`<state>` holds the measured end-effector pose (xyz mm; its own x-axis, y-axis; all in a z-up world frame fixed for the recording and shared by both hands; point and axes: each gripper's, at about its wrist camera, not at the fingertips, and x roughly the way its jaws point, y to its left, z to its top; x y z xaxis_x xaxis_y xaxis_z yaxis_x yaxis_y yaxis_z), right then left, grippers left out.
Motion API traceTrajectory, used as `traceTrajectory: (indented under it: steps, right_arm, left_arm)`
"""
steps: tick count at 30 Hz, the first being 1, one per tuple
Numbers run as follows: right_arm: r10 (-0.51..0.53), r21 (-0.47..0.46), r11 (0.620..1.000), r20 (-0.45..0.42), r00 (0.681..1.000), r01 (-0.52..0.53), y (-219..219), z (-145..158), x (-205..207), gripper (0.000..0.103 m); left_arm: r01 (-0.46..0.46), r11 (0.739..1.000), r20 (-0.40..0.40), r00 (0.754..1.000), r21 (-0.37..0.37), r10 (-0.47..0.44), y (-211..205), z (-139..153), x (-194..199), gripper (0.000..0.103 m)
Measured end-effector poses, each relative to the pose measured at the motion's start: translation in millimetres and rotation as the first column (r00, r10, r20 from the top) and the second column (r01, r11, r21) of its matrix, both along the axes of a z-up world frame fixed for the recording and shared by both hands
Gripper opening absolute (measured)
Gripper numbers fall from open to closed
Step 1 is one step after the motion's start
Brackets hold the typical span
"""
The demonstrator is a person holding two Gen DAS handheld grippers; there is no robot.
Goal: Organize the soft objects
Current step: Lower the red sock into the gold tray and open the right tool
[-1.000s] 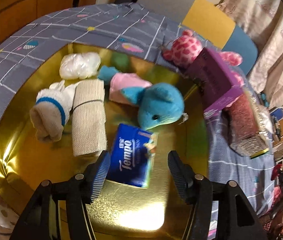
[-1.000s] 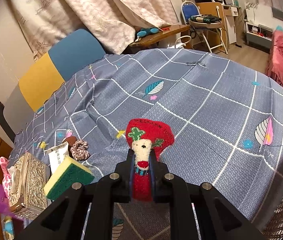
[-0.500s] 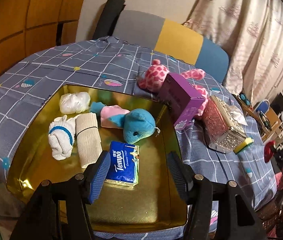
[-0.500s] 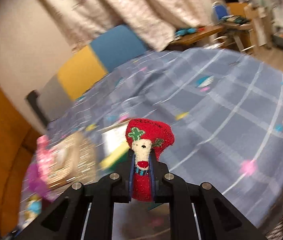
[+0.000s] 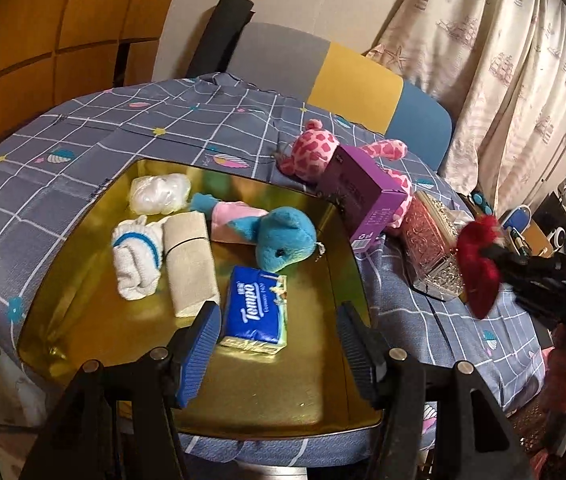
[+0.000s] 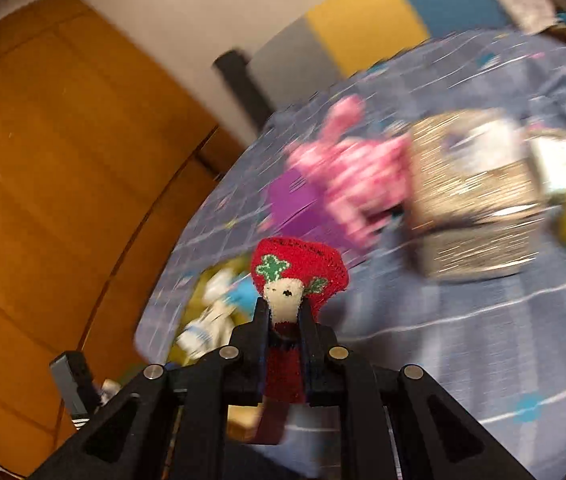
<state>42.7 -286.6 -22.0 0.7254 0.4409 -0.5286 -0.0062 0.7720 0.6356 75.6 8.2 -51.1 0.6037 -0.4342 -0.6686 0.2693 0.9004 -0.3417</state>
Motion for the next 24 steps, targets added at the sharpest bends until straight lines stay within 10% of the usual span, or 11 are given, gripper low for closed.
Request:
traceTrajectory:
  steps: [16, 24]
  right_arm:
    - [-0.002, -0.155, 0.987, -0.251, 0.968, -0.038, 119.5, -69.7, 81.8, 0.013]
    - [-0.074, -0.333, 0.943, -0.209, 0.975, 0.000, 130.1, -62.1, 94.7, 0.033]
  left_arm:
    - [-0.100, 0.993, -0.005, 0.995, -0.059, 0.100, 45.8, 5.3, 0.3, 0.061]
    - [-0.108, 0.992, -0.017, 0.994, -0.060, 0.107, 49.0, 3.5, 0.2, 0.061]
